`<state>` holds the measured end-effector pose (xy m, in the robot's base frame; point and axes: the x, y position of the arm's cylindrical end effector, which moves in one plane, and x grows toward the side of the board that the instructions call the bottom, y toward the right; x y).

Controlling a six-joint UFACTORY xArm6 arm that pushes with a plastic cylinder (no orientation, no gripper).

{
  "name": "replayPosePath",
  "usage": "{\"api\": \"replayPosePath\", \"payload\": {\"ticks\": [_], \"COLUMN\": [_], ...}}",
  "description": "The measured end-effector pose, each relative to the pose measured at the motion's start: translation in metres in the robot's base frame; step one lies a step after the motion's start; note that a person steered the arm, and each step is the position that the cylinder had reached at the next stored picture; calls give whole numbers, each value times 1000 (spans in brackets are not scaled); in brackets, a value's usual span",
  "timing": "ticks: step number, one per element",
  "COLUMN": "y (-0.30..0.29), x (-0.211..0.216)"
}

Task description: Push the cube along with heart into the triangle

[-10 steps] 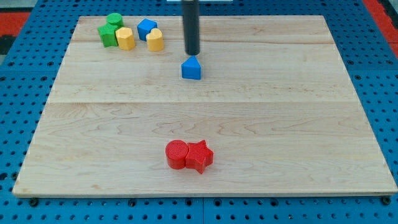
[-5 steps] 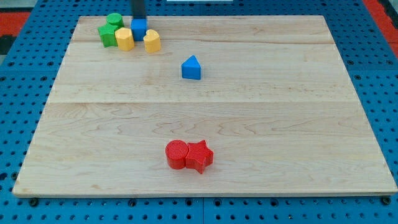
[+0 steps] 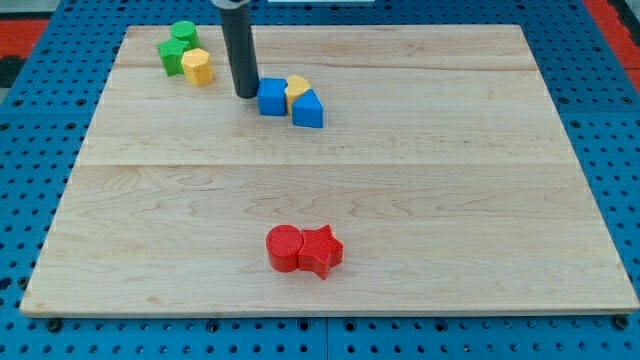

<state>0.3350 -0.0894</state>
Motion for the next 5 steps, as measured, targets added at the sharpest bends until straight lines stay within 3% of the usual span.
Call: {"api": "replayPosePath", "payload": {"ticks": [3,4,5], "y": [41,79,81], "x": [81,74,48]}}
